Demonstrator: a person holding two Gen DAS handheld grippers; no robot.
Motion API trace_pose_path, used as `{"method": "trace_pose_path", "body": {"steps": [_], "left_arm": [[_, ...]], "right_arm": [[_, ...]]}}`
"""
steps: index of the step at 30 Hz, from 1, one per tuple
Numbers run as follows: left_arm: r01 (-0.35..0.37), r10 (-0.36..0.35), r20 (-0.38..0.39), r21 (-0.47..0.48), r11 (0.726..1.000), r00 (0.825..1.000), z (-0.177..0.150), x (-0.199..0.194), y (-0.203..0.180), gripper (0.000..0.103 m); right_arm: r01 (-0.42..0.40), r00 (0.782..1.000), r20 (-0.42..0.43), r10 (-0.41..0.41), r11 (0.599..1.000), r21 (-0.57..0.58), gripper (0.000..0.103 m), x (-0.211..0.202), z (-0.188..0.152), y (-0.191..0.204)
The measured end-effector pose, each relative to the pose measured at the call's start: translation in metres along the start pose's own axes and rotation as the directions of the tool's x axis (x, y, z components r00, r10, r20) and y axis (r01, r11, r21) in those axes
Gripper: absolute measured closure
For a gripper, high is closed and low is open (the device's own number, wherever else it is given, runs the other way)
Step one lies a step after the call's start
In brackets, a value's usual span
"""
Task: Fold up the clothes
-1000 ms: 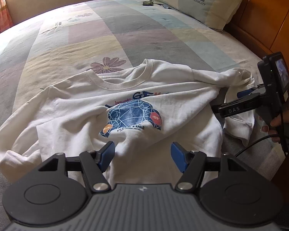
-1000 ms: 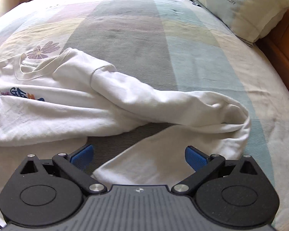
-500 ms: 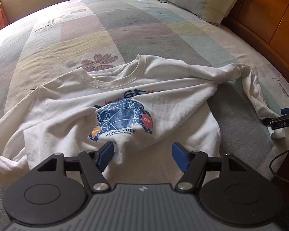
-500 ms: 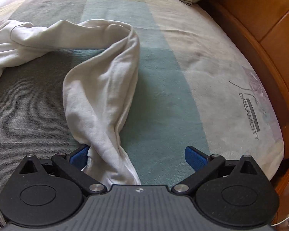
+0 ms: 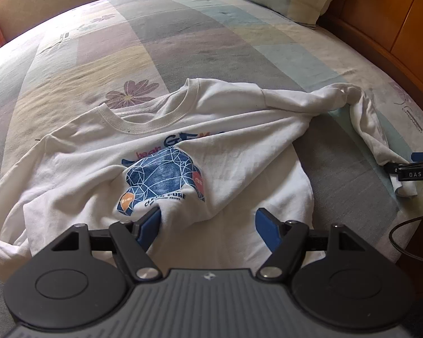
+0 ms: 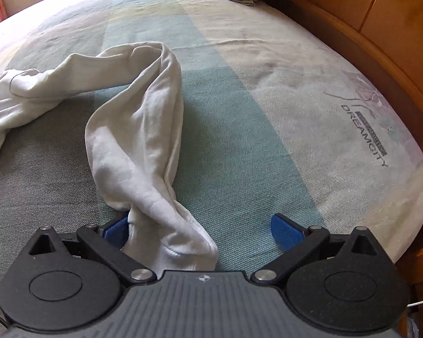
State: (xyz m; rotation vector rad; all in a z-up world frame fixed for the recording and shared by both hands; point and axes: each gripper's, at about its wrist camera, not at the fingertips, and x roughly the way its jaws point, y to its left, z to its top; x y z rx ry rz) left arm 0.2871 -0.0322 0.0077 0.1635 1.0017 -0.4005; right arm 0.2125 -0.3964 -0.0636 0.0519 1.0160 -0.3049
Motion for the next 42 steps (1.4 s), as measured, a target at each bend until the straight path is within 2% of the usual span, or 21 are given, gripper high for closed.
{"method": "trace_pose_path", "body": {"steps": [5,10,14,17,21,24,26,27,29,32,35,40,42], "left_arm": [[0.004,-0.005,0.019,0.019,1.000,1.000,0.006,-0.008,-0.006,0.030],[0.004,-0.005,0.027,0.026,1.000,1.000,0.011,-0.012,-0.011,0.029],[-0.006,0.006,0.011,0.005,1.000,1.000,0.010,-0.005,-0.009,0.029],[-0.010,0.010,0.005,0.000,1.000,1.000,0.011,-0.002,-0.010,0.029],[-0.005,0.005,0.008,0.009,1.000,1.000,0.015,0.000,-0.016,0.029],[-0.005,0.005,0.006,0.014,1.000,1.000,0.018,0.002,-0.020,0.029],[-0.009,0.009,0.005,0.015,1.000,1.000,0.019,0.002,-0.024,0.029],[-0.007,0.007,0.005,0.015,1.000,1.000,0.019,0.002,-0.026,0.029],[-0.006,0.005,0.006,0.016,1.000,1.000,0.018,0.001,-0.030,0.029],[-0.024,0.024,0.011,0.013,1.000,1.000,0.016,-0.004,-0.033,0.029],[-0.055,0.055,0.018,-0.028,0.998,0.998,0.013,-0.009,-0.030,0.029],[-0.090,0.091,0.014,-0.092,0.992,0.996,0.005,-0.016,-0.024,0.029],[-0.109,0.111,0.007,-0.111,0.988,0.994,0.002,-0.018,-0.020,0.029]], "right_arm": [[0.015,0.997,0.074,-0.005,0.990,-0.137,0.000,0.000,0.010,0.029],[0.046,0.997,0.064,-0.034,0.978,-0.204,0.000,0.011,0.011,0.039],[0.179,0.982,0.079,-0.169,0.971,-0.157,0.000,0.009,0.016,0.000],[0.352,0.935,0.084,-0.346,0.933,-0.078,0.000,0.010,0.026,-0.042],[0.334,0.942,0.050,-0.331,0.942,-0.047,0.000,0.000,0.036,-0.067],[0.152,0.985,0.095,-0.144,0.985,-0.086,0.000,-0.016,0.040,-0.048],[0.039,0.989,0.148,-0.018,0.990,-0.135,0.000,-0.020,0.048,-0.023],[-0.017,0.984,0.172,0.045,0.987,-0.161,0.000,-0.021,0.052,-0.011],[-0.055,0.974,0.201,0.105,0.970,-0.238,0.000,-0.011,0.063,0.020],[-0.124,0.962,0.193,0.191,0.942,-0.312,0.000,0.008,0.084,0.057],[-0.212,0.943,0.166,0.290,0.903,-0.374,0.000,0.022,0.102,0.091],[-0.294,0.918,0.123,0.376,0.857,-0.424,0.000,0.037,0.125,0.129],[-0.278,0.927,0.104,0.360,0.847,-0.453,0.000,0.047,0.132,0.141]]}}
